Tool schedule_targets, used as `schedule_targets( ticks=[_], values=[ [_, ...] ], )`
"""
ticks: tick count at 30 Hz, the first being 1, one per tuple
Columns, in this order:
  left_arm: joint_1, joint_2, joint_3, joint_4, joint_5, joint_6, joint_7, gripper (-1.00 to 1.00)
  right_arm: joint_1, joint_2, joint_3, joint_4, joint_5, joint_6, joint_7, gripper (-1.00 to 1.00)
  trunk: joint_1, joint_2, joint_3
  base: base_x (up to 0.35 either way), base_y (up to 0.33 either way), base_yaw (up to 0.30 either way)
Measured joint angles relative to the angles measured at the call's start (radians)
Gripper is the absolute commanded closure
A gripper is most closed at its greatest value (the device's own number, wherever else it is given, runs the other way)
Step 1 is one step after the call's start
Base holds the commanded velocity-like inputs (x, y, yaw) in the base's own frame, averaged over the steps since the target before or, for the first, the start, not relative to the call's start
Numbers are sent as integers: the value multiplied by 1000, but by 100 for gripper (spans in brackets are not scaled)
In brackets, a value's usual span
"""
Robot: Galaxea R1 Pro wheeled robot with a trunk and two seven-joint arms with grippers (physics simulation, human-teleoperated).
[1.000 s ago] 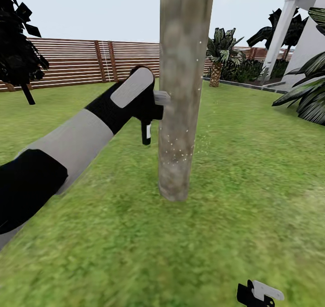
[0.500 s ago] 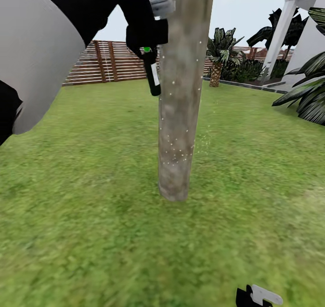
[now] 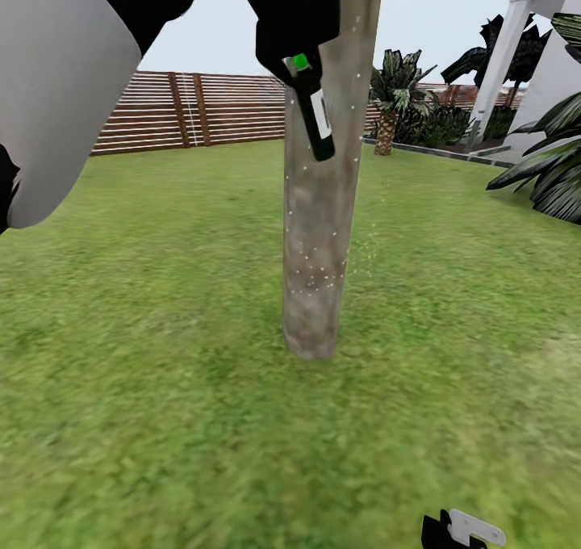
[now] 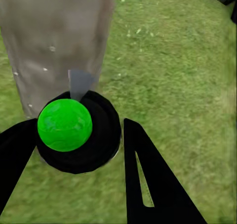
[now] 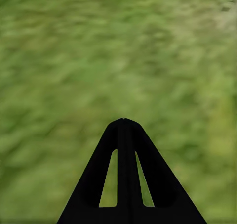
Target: In the garden, pick up the pesticide atomizer on the floor and spray pesticide onto both trees until each tree trunk is fully covered.
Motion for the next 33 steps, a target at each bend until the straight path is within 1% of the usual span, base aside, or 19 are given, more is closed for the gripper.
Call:
schedule_targets(
  ticks=[2, 4, 5, 8, 10, 12, 15, 17, 19, 21, 23, 24, 25, 26, 27, 28, 30, 31, 33],
  values=[
    [13, 0, -1, -47, 6, 1, 1, 100, 0, 0, 0, 0, 0, 0, 0, 100, 0, 0, 0, 0, 0, 0],
    [51, 0, -3, -72, 5, 2, 4, 100, 0, 0, 0, 0, 0, 0, 0, 100, 0, 0, 0, 0, 0, 0],
    [82, 0, -4, -90, 7, 1, 8, 100, 0, 0, 0, 0, 0, -1, -1, 100, 0, 0, 0, 0, 0, 0],
    [216, 0, -10, -165, 1, 1, 72, 100, 0, 0, 0, 0, 0, -1, -1, 100, 0, 0, 0, 0, 0, 0],
    [268, 0, -19, -197, 1, 1, 104, 100, 0, 0, 0, 0, 0, -1, -2, 100, 0, 0, 0, 0, 0, 0],
    [347, 0, -52, -246, -1, -1, 132, 100, 0, 0, 0, 0, 0, 0, -2, 100, 0, 0, 0, 0, 0, 0],
    [418, 0, -83, -278, -8, -1, 149, 100, 0, 0, 0, 0, 0, 0, -3, 100, 0, 0, 0, 0, 0, 0],
    [505, 2, -105, -299, -32, -2, 183, 100, 0, 0, 0, 0, 0, -1, -3, 100, 1, 0, 0, 0, 0, 0],
    [565, 4, -111, -314, -61, -2, 196, 100, 0, 0, -1, 0, 0, -1, -3, 100, 0, 0, 0, 0, 0, 0],
    [653, 9, -115, -340, -123, -2, 204, 100, 0, 0, -1, 0, 0, -1, -3, 100, 1, 0, 0, 0, 0, 0],
    [726, 13, -116, -372, -158, -4, 205, 100, 0, 0, -1, 0, 0, -1, -4, 100, 0, 0, 0, 0, 0, 0],
    [745, 15, -116, -382, -167, -3, 206, 100, 0, 0, -1, 0, 0, -1, -4, 100, 0, 0, 0, 0, 0, 0],
    [785, 20, -116, -403, -184, -3, 206, 100, 0, 0, -1, 0, 0, -1, -4, 100, 0, 0, 0, 0, 0, 0],
    [851, 30, -115, -440, -217, -4, 205, 100, 0, 0, -2, 0, 0, -2, -4, 100, 0, 0, 0, 0, 0, 0],
    [899, 38, -114, -466, -238, -3, 205, 100, 0, 0, -2, 0, 0, -3, -4, 100, 0, 0, 0, 0, 0, 0],
    [922, 42, -114, -477, -252, -3, 205, 100, 0, 0, -2, 0, 0, -3, -4, 100, 0, 0, 0, 0, 0, 0],
    [999, 54, -113, -504, -303, -3, 204, 100, 0, 0, -3, 0, 0, -3, -5, 100, 0, 0, 0, 0, 0, 0],
    [1049, 59, -113, -513, -346, -3, 204, 100, 0, 0, -3, 0, 0, -4, -6, 100, 0, 0, 0, 0, 0, 0],
    [1110, 61, -112, -517, -410, -3, 204, 100, 0, 0, -4, 0, 0, -5, -6, 100, 0, 0, 0, 0, 0, 0]
  ],
)
